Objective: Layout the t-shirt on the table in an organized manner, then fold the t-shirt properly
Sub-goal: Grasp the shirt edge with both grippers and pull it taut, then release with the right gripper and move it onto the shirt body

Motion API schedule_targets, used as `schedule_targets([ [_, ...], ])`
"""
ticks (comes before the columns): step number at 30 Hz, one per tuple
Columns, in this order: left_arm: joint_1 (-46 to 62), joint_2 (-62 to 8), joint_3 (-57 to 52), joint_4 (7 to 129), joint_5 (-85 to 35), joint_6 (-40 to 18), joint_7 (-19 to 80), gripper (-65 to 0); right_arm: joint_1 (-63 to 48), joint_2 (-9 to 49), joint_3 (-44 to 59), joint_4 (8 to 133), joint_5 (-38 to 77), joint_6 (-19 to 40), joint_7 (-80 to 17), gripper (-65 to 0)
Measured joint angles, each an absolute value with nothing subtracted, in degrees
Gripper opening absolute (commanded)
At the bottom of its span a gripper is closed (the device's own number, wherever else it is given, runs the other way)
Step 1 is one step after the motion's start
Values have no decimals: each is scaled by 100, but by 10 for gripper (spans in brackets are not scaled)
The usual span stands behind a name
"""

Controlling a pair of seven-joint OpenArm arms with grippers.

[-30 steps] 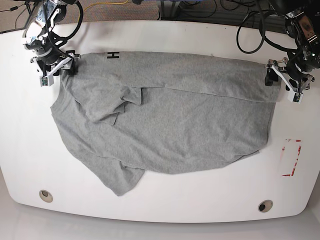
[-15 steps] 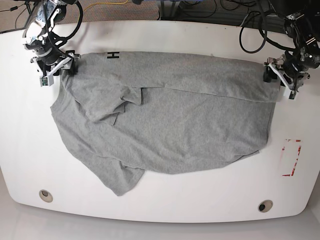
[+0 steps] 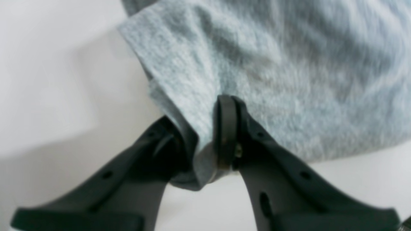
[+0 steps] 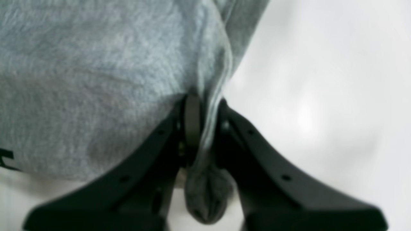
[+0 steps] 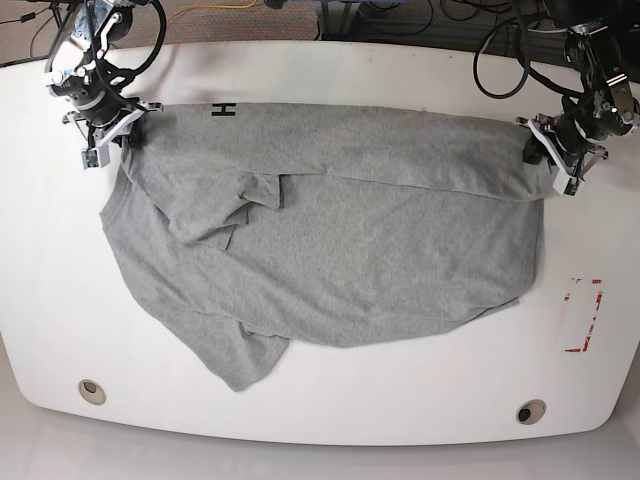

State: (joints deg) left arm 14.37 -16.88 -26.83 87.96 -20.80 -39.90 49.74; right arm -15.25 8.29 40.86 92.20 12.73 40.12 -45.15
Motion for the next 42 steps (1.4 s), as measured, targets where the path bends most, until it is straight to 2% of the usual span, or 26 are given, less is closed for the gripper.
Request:
schedule_targets([
  [8, 2344, -1656, -2943, 9511, -2067, -4038, 5105, -544, -1896, 1048, 4106, 9345, 1291, 4036, -4519, -583],
  [16, 2729, -1669, -3192, 9612, -2132, -4038, 5089, -542, -2357, 1002, 4198, 9756, 1258, 4053, -4674, -571],
  [20, 2779, -1671, -3223, 9612, -2139, -4038, 5072, -540, -2423, 1002, 4195, 9891, 1199, 4056, -4744, -472],
  [24, 2764, -1675, -3221, 9618, -2130, -4040, 5092, -521, -2447, 985, 4195, 10114, 1087, 4036, -4799, -277],
  [26, 2762, -1673, -3221, 9625, -2126, -4038, 5092, -469, -2449, 980, 4198, 10252, 1076, 4025, -4823, -184],
  [29, 2764, -1671, -3218, 9745, -2010, -4029, 5166, -360, -2447, 980, 4206, 10530, 1074, 4025, -4904, -92],
  [31, 2779, -1669, -3216, 9894, -1911, -4003, 5286, -279, -2445, 982, 4206, 10733, 1074, 4025, -5009, -78],
  [34, 2799, -1667, -3223, 10169, -1872, -3992, 5310, -217, -2416, 980, 4200, 11124, 1098, 4010, -5118, -84],
  [42, 2759, -1658, -3221, 10641, -1938, -3994, 5395, -211, -1883, 902, 3629, 11463, 1081, 3983, -5478, -89],
])
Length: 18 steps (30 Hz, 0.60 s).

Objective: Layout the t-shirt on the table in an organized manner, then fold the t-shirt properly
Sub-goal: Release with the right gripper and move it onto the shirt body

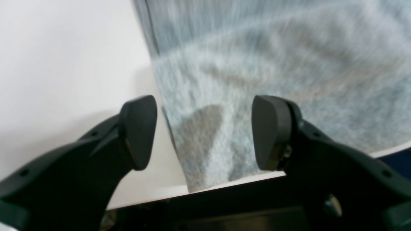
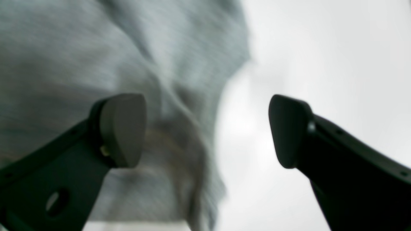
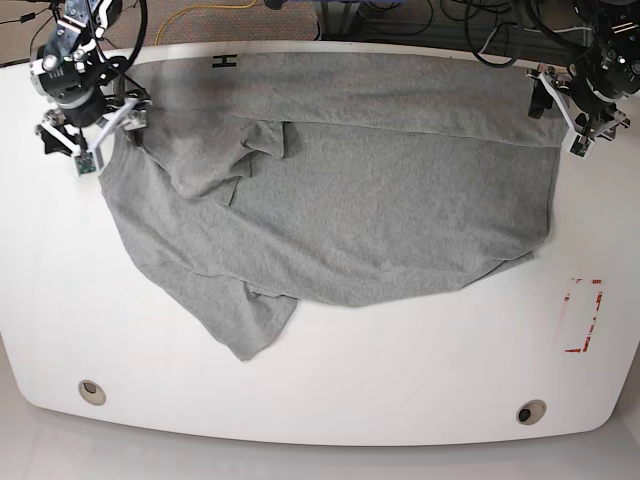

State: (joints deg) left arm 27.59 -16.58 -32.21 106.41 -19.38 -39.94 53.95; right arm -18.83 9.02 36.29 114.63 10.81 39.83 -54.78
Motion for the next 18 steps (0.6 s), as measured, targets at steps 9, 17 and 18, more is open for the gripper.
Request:
schedule_targets([
  [9, 2443, -1653, -3347, 10739, -1942, -4001, 5719, -211, -1140, 729, 2759, 11424, 1081, 3994, -5680, -89],
  [17, 2491, -1656, -3393, 10761, -1907, -3994, 5743, -211, -368, 414, 2353, 11065, 1079, 4005, -6128, -89],
  [18, 2486, -1653, -3393, 10761, -1911, -3997, 5743, -211, -314, 397, 2311, 10980, 1090, 4007, -6128, -89],
])
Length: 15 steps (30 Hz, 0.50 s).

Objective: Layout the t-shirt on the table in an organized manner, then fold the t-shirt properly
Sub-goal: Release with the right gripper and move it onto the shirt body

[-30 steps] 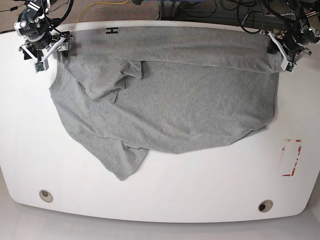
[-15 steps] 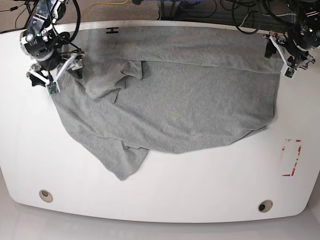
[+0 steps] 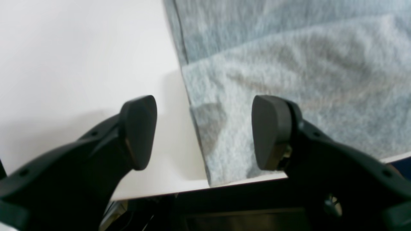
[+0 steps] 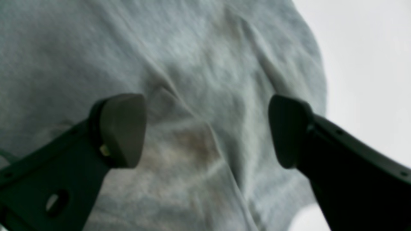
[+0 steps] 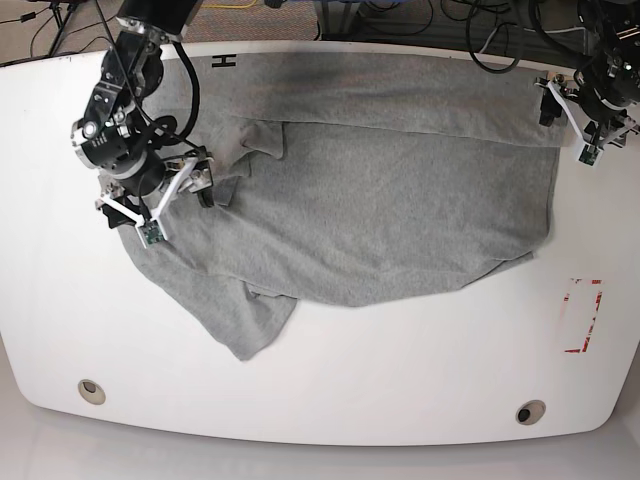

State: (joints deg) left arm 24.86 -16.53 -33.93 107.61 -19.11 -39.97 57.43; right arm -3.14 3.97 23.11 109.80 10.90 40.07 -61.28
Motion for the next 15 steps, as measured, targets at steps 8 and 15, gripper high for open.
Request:
schedule_targets([
  [8, 2473, -1645, -3393, 10757, -1929, -3997, 5721, -211, -38, 366, 2029, 10062, 1081, 3997, -6180, -89],
  [15, 2473, -1640, -3391, 10746, -1931, -3997, 5719, -211, -49, 375, 2040, 9736, 1057, 4003, -6178, -163],
])
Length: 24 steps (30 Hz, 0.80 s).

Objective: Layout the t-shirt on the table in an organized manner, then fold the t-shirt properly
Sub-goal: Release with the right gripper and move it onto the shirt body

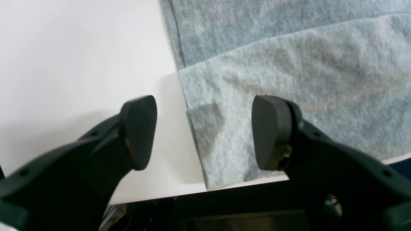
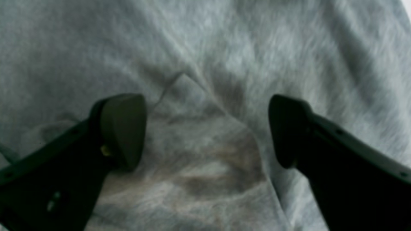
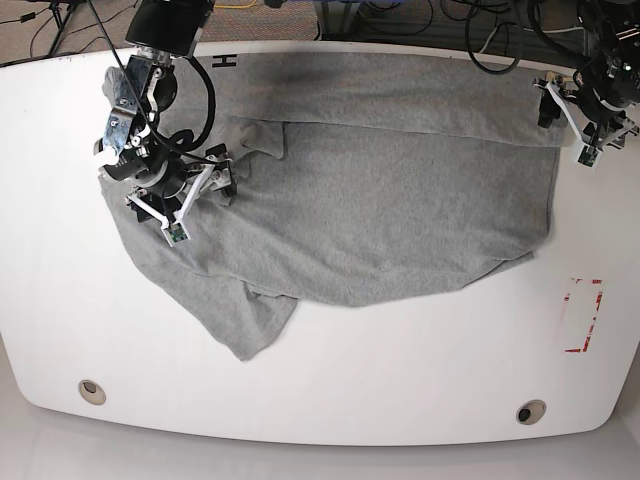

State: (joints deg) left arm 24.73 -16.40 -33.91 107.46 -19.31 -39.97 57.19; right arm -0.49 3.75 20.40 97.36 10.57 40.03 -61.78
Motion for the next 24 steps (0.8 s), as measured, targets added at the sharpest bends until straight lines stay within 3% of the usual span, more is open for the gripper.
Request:
schedule_targets([
  [18, 2460, -1638, -3380, 10742, -1931, -3997, 5717, -211, -69, 379, 2036, 9480, 1081, 4005, -6173, -601],
  [24, 2451, -1638, -3380, 10742, -1931, -3999, 5719, -211, -80, 379, 2036, 9500, 1081, 4003, -6176, -623],
])
